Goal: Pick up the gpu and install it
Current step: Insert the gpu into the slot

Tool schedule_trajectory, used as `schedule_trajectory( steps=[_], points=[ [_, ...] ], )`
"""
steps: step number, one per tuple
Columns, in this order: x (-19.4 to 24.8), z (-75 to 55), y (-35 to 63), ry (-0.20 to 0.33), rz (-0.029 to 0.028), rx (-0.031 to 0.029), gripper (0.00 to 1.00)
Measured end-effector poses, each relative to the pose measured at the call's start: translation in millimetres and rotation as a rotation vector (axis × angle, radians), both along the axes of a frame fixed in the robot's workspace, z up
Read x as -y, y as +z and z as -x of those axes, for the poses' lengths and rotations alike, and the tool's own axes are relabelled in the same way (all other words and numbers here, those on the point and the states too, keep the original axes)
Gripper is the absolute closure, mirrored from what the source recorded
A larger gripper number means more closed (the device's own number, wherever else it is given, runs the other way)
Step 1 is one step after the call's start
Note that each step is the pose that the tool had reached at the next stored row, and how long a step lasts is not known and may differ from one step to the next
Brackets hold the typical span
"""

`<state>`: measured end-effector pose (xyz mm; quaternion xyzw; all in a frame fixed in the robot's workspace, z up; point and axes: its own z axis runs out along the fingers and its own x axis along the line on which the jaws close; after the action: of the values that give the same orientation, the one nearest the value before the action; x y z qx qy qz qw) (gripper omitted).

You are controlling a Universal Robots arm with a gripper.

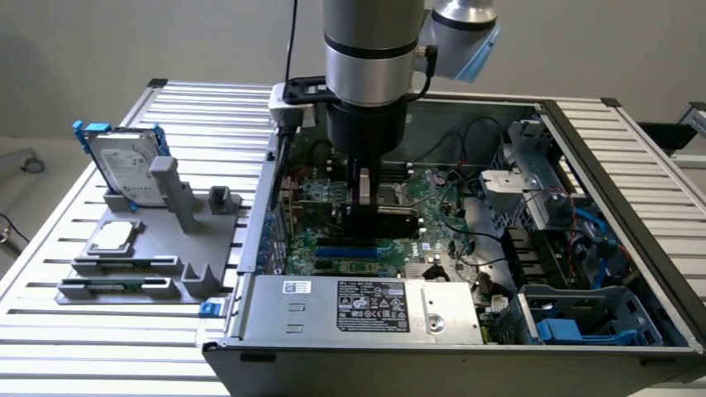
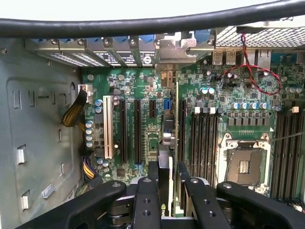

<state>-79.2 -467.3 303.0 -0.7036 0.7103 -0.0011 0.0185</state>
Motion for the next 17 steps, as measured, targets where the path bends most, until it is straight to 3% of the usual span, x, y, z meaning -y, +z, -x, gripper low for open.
schedule_trajectory(
  steps=[17],
  points=[
    [0.0,5.3,-10.6,-0.001,-0.0011,0.001,0.74]
  ],
)
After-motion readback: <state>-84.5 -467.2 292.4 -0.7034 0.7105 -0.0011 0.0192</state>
